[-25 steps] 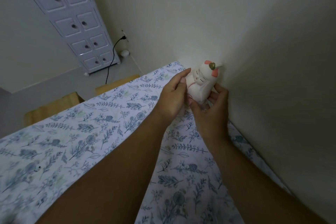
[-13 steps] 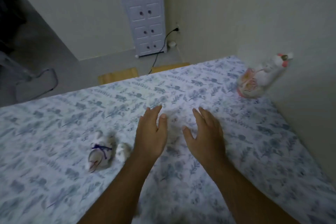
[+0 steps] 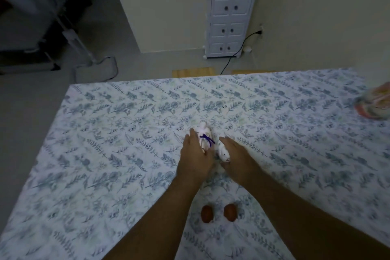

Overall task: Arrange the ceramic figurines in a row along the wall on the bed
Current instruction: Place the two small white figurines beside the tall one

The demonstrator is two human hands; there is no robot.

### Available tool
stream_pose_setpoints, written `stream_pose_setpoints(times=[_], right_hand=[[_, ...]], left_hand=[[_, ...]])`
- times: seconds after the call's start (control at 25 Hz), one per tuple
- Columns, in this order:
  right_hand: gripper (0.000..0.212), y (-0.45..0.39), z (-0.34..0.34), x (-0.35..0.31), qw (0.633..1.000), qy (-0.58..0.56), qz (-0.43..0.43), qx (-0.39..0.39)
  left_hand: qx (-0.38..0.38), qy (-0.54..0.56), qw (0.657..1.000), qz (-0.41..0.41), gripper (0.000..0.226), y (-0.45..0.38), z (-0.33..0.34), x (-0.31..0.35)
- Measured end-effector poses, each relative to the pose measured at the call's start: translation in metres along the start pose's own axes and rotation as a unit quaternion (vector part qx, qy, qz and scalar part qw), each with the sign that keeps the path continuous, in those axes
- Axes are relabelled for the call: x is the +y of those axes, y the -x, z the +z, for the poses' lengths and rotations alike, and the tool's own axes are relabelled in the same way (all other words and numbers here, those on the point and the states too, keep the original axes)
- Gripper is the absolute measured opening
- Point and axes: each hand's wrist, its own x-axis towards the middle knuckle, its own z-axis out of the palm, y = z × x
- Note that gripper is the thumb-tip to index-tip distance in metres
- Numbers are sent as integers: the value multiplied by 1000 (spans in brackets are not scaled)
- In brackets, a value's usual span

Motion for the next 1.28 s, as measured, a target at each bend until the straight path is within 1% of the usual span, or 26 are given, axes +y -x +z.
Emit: stream_pose_setpoints(times=[0.12,0.2,0.32,0.48,0.6,0.68,0.84,0.92,1.0,1.12,1.28], right_hand=[[76,8,-3,7,996,-64,19,53],[75,22,-17,24,989,-101,45,99],[71,45,-55,68,969,-139,87,187],[73,77,-126,154,930,-136,159,301],[69,97,-180,227,899,-136,193,369],[66,105,-211,271,880,-135,207,406],[67,112,-247,338,846,-158,249,444],[65,114,-249,356,835,-162,246,465],[61,114,-247,368,833,-162,234,474],[56,111,-241,374,832,-172,215,481],[55,110,-235,371,818,-166,219,506]], left_hand=[[43,-21,998,35,57,-8,5,-4],[44,-11,997,59,44,-10,11,2],[-9,5,992,124,44,-13,41,38],[-131,-65,968,204,56,-25,128,124],[-173,-65,946,265,48,-27,209,190],[-188,-63,939,282,44,-30,256,226],[-205,-55,923,321,42,-42,340,280],[-218,-49,915,336,45,-48,367,298],[-221,-42,913,342,48,-54,387,307],[-214,-32,918,331,50,-58,402,308],[-200,-17,921,334,52,-58,404,306]])
